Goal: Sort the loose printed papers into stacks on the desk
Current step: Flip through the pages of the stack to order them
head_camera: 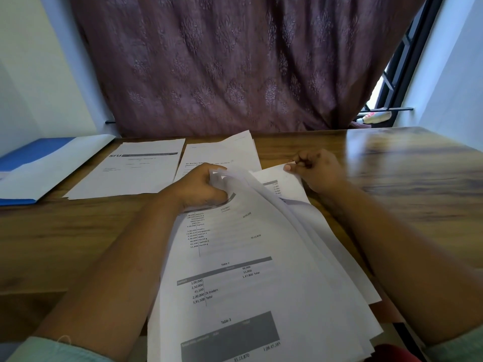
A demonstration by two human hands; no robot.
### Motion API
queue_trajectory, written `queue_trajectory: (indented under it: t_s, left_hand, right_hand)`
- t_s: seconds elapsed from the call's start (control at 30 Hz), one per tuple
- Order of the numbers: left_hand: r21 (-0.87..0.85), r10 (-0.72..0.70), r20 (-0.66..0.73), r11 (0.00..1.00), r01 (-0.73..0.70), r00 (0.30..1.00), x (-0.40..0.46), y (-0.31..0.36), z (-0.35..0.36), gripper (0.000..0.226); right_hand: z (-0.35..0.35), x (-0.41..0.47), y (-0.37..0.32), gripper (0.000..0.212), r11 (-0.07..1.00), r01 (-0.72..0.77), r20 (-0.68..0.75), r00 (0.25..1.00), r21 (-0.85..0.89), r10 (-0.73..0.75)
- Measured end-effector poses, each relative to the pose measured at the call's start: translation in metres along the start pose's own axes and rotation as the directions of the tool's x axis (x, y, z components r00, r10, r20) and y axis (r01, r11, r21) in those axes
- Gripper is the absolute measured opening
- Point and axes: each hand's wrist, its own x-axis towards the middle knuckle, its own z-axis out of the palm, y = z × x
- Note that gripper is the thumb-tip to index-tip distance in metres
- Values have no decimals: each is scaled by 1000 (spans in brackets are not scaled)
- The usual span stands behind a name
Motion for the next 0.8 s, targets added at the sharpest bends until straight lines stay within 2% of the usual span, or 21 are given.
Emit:
queue_trajectory:
  t_s: [0.1,0.23,0.3,0.37,0.47,0.5,0.53,0.57,0.63,0.67,0.7,0.73,0.77,0.8]
  left_hand:
    - [-10,1,-1,1000,-1,1000,1,-1,1,25]
    - [-36,12,2,999,-11,1000,2,-1,2,23]
    - [-40,14,4,999,-14,1000,2,-1,2,23]
    - [-41,19,4,999,-18,1000,3,-3,1,23]
    - [-34,19,1,999,-19,1000,4,-5,0,25]
    - [-33,20,0,999,-20,1000,4,-6,0,24]
    - [-35,22,0,999,-22,1000,4,-6,0,24]
    - [-37,24,0,999,-24,1000,4,-6,0,23]
    - [-40,26,3,999,-26,1000,4,-6,0,23]
    - [-41,29,1,999,-29,1000,5,-7,0,23]
    - [-42,29,-3,999,-29,1000,5,-8,0,23]
    - [-45,29,-8,999,-30,1000,6,-9,0,23]
    - [-52,29,-11,998,-30,1000,6,-10,0,24]
    - [-58,31,-10,998,-32,999,7,-11,0,25]
  right_hand:
    - [-4,-5,-5,15,997,47,2,999,53,-48]
    - [-4,-6,-12,11,989,128,-118,986,79,-118]
    - [-4,-7,-14,10,977,147,-148,981,156,-124]
    - [-5,-10,-17,10,963,126,-103,989,237,-104]
    - [-5,-11,-18,20,972,62,-102,994,226,-40]
    - [-6,-10,-18,22,963,-4,-55,998,270,19]
    - [-10,-10,-20,25,933,-111,69,993,343,93]
    - [-15,-10,-19,28,885,-240,254,956,400,145]
    - [-24,-11,-12,37,855,-410,559,809,319,179]
    - [-27,-13,-9,38,867,-427,620,761,256,192]
    - [-28,-13,-7,34,884,-415,597,772,216,217]
    - [-28,-12,-6,29,904,-372,475,847,211,238]
    - [-26,-8,-4,23,917,-318,277,928,243,248]
    - [-27,-4,-2,19,911,-265,57,964,316,261]
